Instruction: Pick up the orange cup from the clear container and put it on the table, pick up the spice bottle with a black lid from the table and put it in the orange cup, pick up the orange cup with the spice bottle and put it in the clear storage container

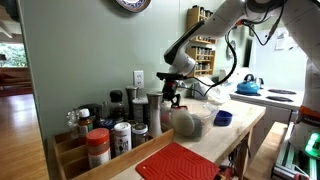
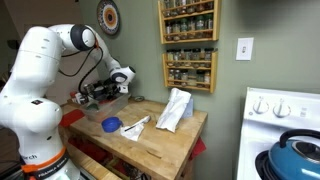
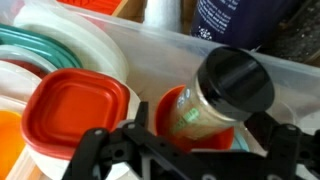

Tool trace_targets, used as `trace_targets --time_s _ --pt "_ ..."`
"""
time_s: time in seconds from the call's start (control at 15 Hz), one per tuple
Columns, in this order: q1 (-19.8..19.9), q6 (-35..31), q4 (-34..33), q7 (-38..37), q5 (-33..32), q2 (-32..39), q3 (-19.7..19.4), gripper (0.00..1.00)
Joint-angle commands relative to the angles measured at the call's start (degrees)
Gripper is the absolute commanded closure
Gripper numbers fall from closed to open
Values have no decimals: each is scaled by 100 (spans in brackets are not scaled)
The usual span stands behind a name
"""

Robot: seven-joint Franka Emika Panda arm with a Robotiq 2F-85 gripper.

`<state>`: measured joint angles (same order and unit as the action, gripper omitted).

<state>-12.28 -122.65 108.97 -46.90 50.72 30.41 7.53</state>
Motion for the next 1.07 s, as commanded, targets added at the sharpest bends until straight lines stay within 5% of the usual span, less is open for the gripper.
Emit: trace_targets --time_s 0.0,0.47,1.0 --pt "-52 -53 -59 -40 1 27 -38 0" --pt "32 274 20 48 -443 -565 -154 0" --pt "125 964 120 596 -2525 -1913 -230 0"
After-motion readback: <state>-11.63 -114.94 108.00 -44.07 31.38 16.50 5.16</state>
